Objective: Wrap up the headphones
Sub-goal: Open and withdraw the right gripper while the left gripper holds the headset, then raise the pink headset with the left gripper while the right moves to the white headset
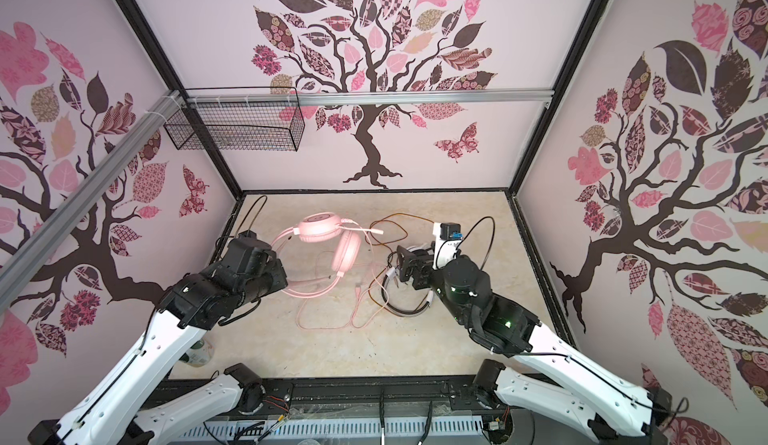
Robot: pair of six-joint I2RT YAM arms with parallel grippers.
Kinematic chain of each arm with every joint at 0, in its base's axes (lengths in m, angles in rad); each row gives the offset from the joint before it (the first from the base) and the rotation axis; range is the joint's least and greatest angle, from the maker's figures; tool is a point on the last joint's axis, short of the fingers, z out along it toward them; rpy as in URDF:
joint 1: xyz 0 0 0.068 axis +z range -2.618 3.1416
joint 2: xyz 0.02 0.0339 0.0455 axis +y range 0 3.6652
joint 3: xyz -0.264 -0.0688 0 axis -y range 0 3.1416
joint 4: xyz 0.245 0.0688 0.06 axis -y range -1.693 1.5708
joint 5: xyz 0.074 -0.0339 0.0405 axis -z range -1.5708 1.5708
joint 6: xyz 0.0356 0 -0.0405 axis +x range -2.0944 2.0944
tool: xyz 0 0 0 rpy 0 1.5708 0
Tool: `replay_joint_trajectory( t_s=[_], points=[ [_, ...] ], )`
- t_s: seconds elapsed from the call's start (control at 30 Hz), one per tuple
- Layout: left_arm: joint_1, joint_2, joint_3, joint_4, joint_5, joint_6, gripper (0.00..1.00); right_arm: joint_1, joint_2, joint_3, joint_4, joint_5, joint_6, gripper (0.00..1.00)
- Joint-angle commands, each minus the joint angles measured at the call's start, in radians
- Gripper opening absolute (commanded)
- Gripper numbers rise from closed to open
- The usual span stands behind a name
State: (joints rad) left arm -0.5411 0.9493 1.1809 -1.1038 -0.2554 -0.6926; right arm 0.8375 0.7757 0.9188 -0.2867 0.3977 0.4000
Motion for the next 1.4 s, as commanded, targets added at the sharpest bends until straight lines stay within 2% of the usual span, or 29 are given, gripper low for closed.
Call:
replay_joint_trajectory(
  t_s=[0.0, 0.1, 0.17, 0.23, 0.37, 0.57, 0.83, 1.07, 1.27, 1.37],
  points=[
    [0.002, 0.02, 0.094, -0.038, 0.074, 0.112, 0.0, -0.135, 0.015, -0.035, -0.115, -0.301, -0.001, 0.96],
    [0.002, 0.078, 0.134, -0.113, 0.131, 0.096, 0.0, -0.314, 0.067, -0.089, -0.049, -0.611, 0.048, 0.96],
    [0.003, 0.116, 0.158, -0.162, 0.152, 0.097, 0.0, -0.43, 0.096, -0.161, 0.068, -0.83, 0.111, 0.96],
    [0.004, 0.127, 0.172, -0.188, 0.159, 0.094, 0.0, -0.477, 0.11, -0.232, 0.184, -0.92, 0.145, 0.98],
    [0.04, 0.133, 0.222, -0.221, 0.155, 0.094, 0.0, -0.477, 0.127, -0.358, 0.346, -0.942, 0.177, 0.97],
    [0.041, 0.328, 0.369, -0.407, 0.02, 0.021, 0.0, -0.477, 0.212, -0.436, 0.379, -0.893, 0.183, 0.94],
    [0.043, 0.352, 0.413, -0.324, -0.08, -0.016, 0.0, -0.474, 0.305, -0.38, 0.323, -0.916, 0.151, 0.92],
    [0.044, 0.311, 0.415, -0.248, 0.05, 0.122, 0.0, -0.47, 0.305, -0.365, 0.322, -0.903, 0.129, 0.92],
    [0.043, 0.283, 0.4, -0.189, 0.176, 0.145, 0.0, -0.442, 0.278, -0.331, 0.294, -0.825, 0.087, 0.91],
    [0.042, 0.276, 0.408, -0.187, 0.196, 0.142, 0.0, -0.433, 0.275, -0.327, 0.315, -0.833, 0.068, 0.91]
  ],
)
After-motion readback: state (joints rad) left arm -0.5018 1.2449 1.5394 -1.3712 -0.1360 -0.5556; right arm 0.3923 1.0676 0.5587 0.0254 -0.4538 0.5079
